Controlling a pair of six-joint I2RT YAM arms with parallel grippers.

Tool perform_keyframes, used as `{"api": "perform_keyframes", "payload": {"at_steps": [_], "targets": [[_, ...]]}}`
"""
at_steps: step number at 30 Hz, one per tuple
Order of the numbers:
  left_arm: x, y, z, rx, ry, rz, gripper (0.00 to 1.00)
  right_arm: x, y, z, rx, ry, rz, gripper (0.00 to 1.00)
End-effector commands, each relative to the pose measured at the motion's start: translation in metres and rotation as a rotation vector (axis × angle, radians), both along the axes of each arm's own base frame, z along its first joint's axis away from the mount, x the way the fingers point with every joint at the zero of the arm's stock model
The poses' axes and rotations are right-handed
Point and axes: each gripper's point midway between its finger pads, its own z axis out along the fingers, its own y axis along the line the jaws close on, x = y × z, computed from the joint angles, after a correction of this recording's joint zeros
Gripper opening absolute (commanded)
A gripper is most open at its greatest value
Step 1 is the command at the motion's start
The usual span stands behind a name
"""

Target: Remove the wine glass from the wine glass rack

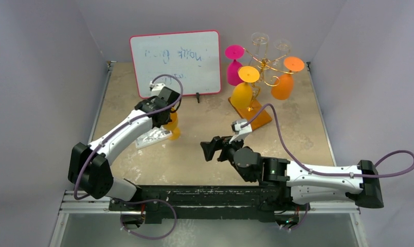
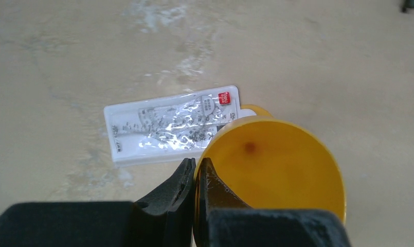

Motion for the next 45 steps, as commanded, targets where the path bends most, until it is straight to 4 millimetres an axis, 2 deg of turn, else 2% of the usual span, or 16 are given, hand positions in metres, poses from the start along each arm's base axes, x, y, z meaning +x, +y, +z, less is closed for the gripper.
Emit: {"api": "perform_keyframes", "payload": {"at_steps": [1, 3, 5, 7, 12, 15, 22, 28, 33, 38, 39, 40, 41, 45], "targets": [[-0.019, 0.081, 0.004, 0.195, 0.045, 0.221, 0.0, -0.002, -0.005, 0.026, 0.155, -0.01, -0.002, 0.94], [-0.021, 0.095, 0.01, 0.171, 0.032, 0.255, 0.0, -0.004, -0.01, 0.023, 0.167, -0.006, 0.0, 0.94], [-0.021, 0.096, 0.015, 0.149, 0.024, 0.246, 0.0, -0.005, -0.014, 0.021, 0.171, 0.0, -0.001, 0.94], [-0.018, 0.077, 0.015, 0.063, 0.039, 0.145, 0.0, -0.006, -0.019, 0.018, 0.168, 0.009, -0.009, 0.94], [-0.017, 0.011, 0.012, -0.231, 0.083, -0.104, 0.0, -0.003, -0.027, 0.014, 0.162, 0.026, -0.048, 0.94], [-0.018, -0.009, 0.015, -0.318, 0.094, -0.165, 0.0, -0.003, -0.027, 0.01, 0.162, 0.045, -0.06, 0.96], [-0.003, -0.016, 0.021, -0.302, 0.077, -0.201, 0.0, -0.004, -0.037, -0.007, 0.18, 0.119, -0.121, 0.99], [0.031, 0.01, 0.026, -0.095, 0.107, -0.117, 0.0, -0.006, -0.04, 0.005, 0.248, 0.109, -0.105, 0.98], [0.043, 0.005, 0.019, -0.08, 0.108, -0.12, 0.0, -0.009, -0.046, -0.009, 0.263, 0.17, -0.129, 0.98], [0.04, 0.009, 0.013, -0.067, 0.108, -0.105, 0.06, -0.012, -0.052, -0.025, 0.257, 0.223, -0.154, 0.98], [0.04, 0.012, 0.015, -0.056, 0.1, -0.096, 0.09, -0.012, -0.054, -0.028, 0.258, 0.227, -0.161, 0.98], [0.04, 0.014, 0.017, -0.05, 0.087, -0.087, 0.17, -0.012, -0.055, -0.029, 0.261, 0.23, -0.167, 0.98], [0.042, 0.016, 0.019, -0.046, 0.075, -0.085, 0.2, -0.012, -0.055, -0.029, 0.262, 0.23, -0.171, 0.98], [0.041, 0.021, 0.022, -0.016, 0.075, -0.084, 0.24, -0.01, -0.057, -0.029, 0.239, 0.231, -0.188, 0.98]]}}
